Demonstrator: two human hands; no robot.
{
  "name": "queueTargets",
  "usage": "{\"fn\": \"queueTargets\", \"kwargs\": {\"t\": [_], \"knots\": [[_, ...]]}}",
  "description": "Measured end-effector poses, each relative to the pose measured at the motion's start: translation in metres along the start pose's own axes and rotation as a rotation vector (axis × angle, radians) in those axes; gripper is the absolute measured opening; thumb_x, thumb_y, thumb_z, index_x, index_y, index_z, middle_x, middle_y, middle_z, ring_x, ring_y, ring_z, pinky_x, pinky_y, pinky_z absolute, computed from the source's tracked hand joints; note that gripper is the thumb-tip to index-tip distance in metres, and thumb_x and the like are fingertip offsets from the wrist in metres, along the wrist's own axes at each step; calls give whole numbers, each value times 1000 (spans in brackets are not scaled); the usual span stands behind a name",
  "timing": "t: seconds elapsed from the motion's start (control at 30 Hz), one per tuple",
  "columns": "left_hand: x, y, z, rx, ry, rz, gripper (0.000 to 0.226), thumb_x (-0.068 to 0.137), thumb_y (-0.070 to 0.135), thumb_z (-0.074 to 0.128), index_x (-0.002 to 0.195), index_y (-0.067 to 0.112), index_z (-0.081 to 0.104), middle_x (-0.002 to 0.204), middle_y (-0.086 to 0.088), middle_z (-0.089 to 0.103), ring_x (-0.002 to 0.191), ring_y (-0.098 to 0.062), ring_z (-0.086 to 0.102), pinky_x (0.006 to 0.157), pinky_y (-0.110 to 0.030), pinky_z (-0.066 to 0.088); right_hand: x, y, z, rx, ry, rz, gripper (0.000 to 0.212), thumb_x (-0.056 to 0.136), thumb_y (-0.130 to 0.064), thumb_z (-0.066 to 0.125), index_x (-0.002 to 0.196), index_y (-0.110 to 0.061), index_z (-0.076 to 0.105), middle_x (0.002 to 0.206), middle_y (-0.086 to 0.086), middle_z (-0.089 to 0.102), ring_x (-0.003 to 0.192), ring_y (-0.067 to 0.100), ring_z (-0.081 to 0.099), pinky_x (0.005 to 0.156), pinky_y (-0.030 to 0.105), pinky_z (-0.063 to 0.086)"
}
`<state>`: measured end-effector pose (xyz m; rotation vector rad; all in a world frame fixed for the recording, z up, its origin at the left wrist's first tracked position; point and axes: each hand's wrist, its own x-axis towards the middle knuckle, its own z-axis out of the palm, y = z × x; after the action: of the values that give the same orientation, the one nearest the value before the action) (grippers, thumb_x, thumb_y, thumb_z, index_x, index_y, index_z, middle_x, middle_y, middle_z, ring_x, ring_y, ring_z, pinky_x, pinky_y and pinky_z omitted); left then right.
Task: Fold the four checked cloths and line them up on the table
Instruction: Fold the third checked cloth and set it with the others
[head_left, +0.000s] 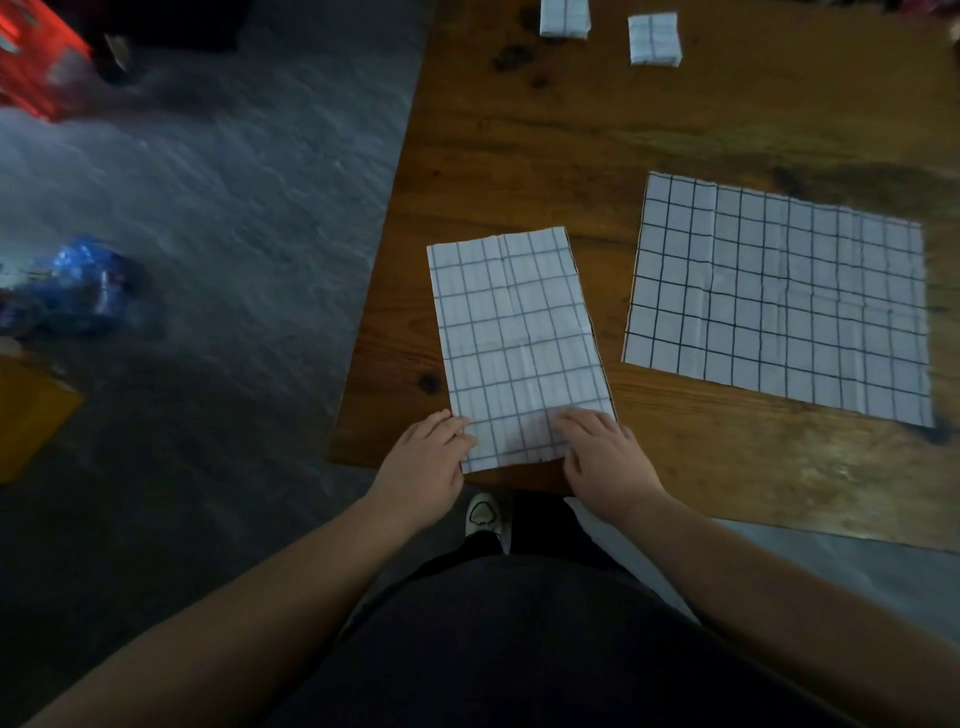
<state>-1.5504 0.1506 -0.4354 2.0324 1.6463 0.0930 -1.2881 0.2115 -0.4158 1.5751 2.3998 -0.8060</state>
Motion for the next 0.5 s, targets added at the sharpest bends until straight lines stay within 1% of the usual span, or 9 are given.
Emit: {"fn": "queueTargets", "kwargs": {"t": [0.1, 0.2, 0.27, 0.33, 0.43, 0.5], "knots": [[-4, 0, -2, 15, 26, 7, 30, 94, 16, 58, 122, 21, 69, 136, 3, 57, 135, -18, 42, 115, -39, 37, -7, 1, 3, -42, -13, -35, 45, 101, -25, 43, 145, -27, 47, 147, -9, 44, 136, 15, 37, 116, 37, 31], [-3, 1, -4, 19, 38, -16, 20, 93, 18, 58, 108, 23, 70, 118, 10, 60, 121, -13, 46, 108, -38, 42, -10, -3, 4, -6, -3, -58, 34, 103, -26, 40, 134, -26, 55, 132, -9, 53, 122, 13, 46, 107, 32, 36], [5, 0, -8, 13, 63, -36, 20, 94, 19, 56, 110, 24, 68, 118, 11, 59, 120, -11, 45, 108, -35, 40, -4, -3, 0, 14, 25, -58, 32, 103, -26, 41, 130, -25, 57, 126, -9, 56, 119, 13, 49, 103, 31, 39], [21, -1, -16, -9, 110, -45, 25, 95, 17, 56, 117, 23, 65, 122, 10, 57, 122, -10, 44, 107, -32, 40, 9, 1, -10, 43, 72, -37, 32, 102, -26, 43, 130, -24, 58, 127, -9, 56, 121, 13, 47, 106, 34, 41], [52, -6, -29, -45, 169, -65, 30, 97, 16, 55, 127, 20, 60, 128, 5, 57, 125, -13, 45, 106, -34, 42, 36, 10, -31, 44, 123, -12, 33, 102, -24, 47, 133, -22, 57, 133, -7, 54, 126, 15, 44, 109, 37, 40], [75, -9, -36, -54, 176, -80, 34, 98, 17, 57, 132, 17, 58, 132, 2, 57, 128, -17, 45, 107, -34, 41, 56, 16, -43, 33, 139, -14, 32, 101, -23, 50, 133, -21, 56, 134, -5, 54, 128, 17, 44, 109, 38, 40]]}}
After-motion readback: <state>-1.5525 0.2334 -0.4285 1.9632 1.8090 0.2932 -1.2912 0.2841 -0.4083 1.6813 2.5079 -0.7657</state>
